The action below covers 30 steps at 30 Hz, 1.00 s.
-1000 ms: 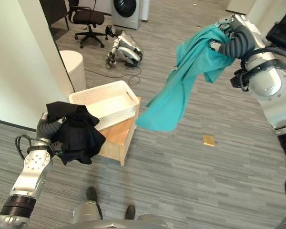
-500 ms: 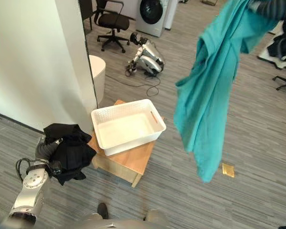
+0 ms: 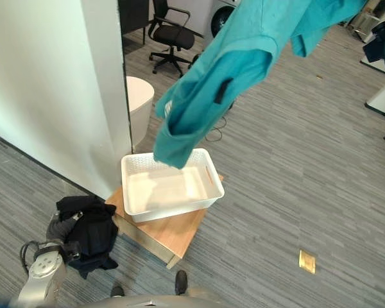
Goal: Pick up bed clothes into laundry basket.
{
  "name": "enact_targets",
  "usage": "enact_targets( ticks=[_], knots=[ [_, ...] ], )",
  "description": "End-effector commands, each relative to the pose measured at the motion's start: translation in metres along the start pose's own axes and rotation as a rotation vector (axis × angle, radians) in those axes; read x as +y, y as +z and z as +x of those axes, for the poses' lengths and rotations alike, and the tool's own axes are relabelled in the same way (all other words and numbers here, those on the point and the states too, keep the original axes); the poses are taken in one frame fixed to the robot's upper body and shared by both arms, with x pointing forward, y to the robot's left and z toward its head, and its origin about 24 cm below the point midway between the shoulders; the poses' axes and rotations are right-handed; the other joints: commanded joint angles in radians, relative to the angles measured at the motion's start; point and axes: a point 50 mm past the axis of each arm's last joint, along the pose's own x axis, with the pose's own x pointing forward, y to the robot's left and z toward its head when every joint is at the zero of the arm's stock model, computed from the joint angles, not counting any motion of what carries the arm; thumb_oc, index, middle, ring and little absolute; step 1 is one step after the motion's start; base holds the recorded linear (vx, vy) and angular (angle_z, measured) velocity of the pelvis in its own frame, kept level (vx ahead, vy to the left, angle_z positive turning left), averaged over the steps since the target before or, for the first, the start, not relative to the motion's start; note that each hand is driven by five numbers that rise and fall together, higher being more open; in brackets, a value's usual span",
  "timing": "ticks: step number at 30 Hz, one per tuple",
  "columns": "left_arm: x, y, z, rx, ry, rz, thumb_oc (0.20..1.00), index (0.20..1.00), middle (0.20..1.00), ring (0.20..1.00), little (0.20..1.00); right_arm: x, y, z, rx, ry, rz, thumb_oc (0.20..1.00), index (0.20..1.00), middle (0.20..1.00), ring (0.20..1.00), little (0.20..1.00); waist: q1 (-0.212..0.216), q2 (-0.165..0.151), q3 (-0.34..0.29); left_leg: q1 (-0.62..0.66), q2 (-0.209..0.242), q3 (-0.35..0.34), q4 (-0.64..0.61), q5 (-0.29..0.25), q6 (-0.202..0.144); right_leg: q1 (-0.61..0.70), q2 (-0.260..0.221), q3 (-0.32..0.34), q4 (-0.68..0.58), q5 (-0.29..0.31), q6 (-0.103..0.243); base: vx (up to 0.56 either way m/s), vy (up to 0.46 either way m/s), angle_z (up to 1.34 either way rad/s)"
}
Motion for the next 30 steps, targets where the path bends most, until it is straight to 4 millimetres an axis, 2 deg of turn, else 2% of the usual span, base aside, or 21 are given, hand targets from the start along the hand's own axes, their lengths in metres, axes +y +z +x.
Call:
enact_targets(
  ticks=[1,3,4,7,8,13,16,20,21,22,23,26,29,30],
  knots=[
    [0.007,0.04,0.013,-0.173,-0.03,0.025,0.2,0.2,0.2,0.2,0.2,-0.014,-0.02,0.016,0.108,-0.084,-0.06,0.2,0.2,0.2,0.2,0.2,0.049,-0.015,-0.024,0.032,0.033,0.042,0.005,-0.064,-0.044,0.039,-0.053,-0.032,0.021,-0.143,0.026,0.03,-0.016,0.04],
    [0.006,0.043,0.015,-0.181,-0.043,0.032,0.2,0.2,0.2,0.2,0.2,-0.004,-0.025,0.019,0.14,-0.064,-0.085,0.2,0.2,0.2,0.2,0.2,0.057,0.0,-0.011,0.021,0.036,0.035,0.005,-0.058,-0.046,0.037,-0.053,-0.04,0.02,-0.144,0.025,0.0,-0.012,0.08],
    [0.007,0.045,0.015,-0.188,-0.053,0.038,0.2,0.2,0.2,0.2,0.2,0.003,-0.038,0.016,0.199,-0.053,-0.105,0.2,0.2,0.2,0.2,0.2,0.065,0.014,0.004,0.006,0.038,0.029,0.005,-0.052,-0.049,0.031,-0.056,-0.045,0.018,-0.144,0.026,-0.01,-0.001,0.19],
    [0.008,0.046,0.015,-0.189,-0.056,0.044,0.2,0.2,0.2,0.2,0.2,0.002,-0.05,0.012,0.253,-0.078,-0.088,0.2,0.2,0.2,0.2,0.2,0.068,0.024,0.015,-0.013,0.038,0.022,0.005,-0.046,-0.052,0.021,-0.057,-0.053,0.016,-0.143,0.026,-0.02,0.003,0.21],
    [0.01,0.042,0.014,-0.174,-0.043,0.028,0.2,0.2,0.2,0.2,0.2,0.002,-0.058,0.007,0.289,-0.103,-0.062,0.2,0.2,0.2,0.2,0.2,0.071,0.039,0.028,-0.025,0.039,0.016,0.005,-0.043,-0.054,0.013,-0.057,-0.057,0.016,-0.145,0.027,0.0,-0.001,0.26],
    [0.011,0.033,0.01,-0.146,-0.032,0.025,0.2,0.2,0.2,0.2,0.2,-0.004,-0.062,-0.004,0.3,-0.173,-0.008,0.2,0.2,0.2,0.2,0.2,0.071,0.053,0.046,-0.046,0.043,0.01,0.005,-0.038,-0.056,-0.002,-0.057,-0.06,0.016,-0.145,0.028,0.0,0.004,0.08],
    [0.01,0.035,0.01,-0.154,-0.037,0.034,0.2,0.2,0.2,0.2,0.2,-0.004,-0.062,-0.008,0.298,-0.184,0.012,0.2,0.2,0.2,0.2,0.2,0.074,0.052,0.053,-0.053,0.044,0.006,0.005,-0.038,-0.057,-0.009,-0.056,-0.061,0.016,-0.145,0.027,0.0,0.0,0.0],
    [0.003,0.04,0.01,-0.179,-0.062,0.023,0.2,0.2,0.2,0.2,0.2,0.007,-0.065,-0.015,0.311,-0.166,0.049,0.2,0.2,0.2,0.2,0.2,0.078,0.054,0.072,-0.064,0.047,0.001,0.005,-0.036,-0.057,-0.024,-0.054,-0.062,0.016,-0.141,0.025,-0.03,-0.01,0.0],
    [-0.001,0.045,0.01,-0.197,-0.071,0.015,0.2,0.2,0.2,0.2,0.2,0.02,-0.069,-0.021,0.335,-0.157,0.097,0.2,0.2,0.2,0.2,0.2,0.075,0.06,0.082,-0.069,0.047,0.002,0.005,-0.035,-0.056,-0.029,-0.053,-0.06,0.016,-0.141,0.024,-0.03,0.001,0.04],
    [-0.001,0.045,0.011,-0.198,-0.071,0.018,0.2,0.2,0.2,0.2,0.2,0.02,-0.069,-0.023,0.338,-0.158,0.098,0.2,0.2,0.2,0.2,0.2,0.077,0.058,0.082,-0.069,0.048,0.001,0.005,-0.035,-0.056,-0.029,-0.053,-0.06,0.016,-0.141,0.024,-0.03,-0.005,0.06],
    [-0.003,0.047,0.011,-0.206,-0.076,0.013,0.2,0.2,0.2,0.2,0.2,0.03,-0.07,-0.028,0.348,-0.154,0.141,0.2,0.2,0.2,0.2,0.2,0.075,0.06,0.085,-0.071,0.048,0.0,0.005,-0.035,-0.055,-0.03,-0.053,-0.06,0.016,-0.142,0.023,-0.01,-0.013,0.06],
    [-0.008,0.05,0.012,-0.21,-0.086,0.008,0.2,0.2,0.2,0.2,0.2,0.066,-0.072,-0.044,0.401,-0.126,0.257,0.2,0.2,0.2,0.2,0.2,0.079,0.065,0.091,-0.071,0.049,-0.002,0.005,-0.035,-0.053,-0.032,-0.052,-0.06,0.016,-0.141,0.018,0.0,-0.007,0.02],
    [-0.01,0.049,0.014,-0.2,-0.087,0.017,0.2,0.2,0.2,0.2,0.2,0.102,-0.062,-0.049,0.407,-0.054,0.318,0.2,0.2,0.2,0.2,0.2,0.082,0.068,0.088,-0.063,0.051,0.001,0.005,-0.038,-0.051,-0.025,-0.051,-0.055,0.016,-0.143,0.013,0.02,-0.008,-0.03],
    [-0.013,0.047,0.014,-0.19,-0.099,0.025,0.2,0.2,0.2,0.2,0.2,0.125,-0.053,-0.046,0.402,0.003,0.351,0.2,0.2,0.2,0.2,0.2,0.087,0.072,0.083,-0.055,0.05,0.001,0.005,-0.04,-0.049,-0.018,-0.05,-0.053,0.016,-0.145,0.009,0.04,-0.009,-0.05]
  ],
)
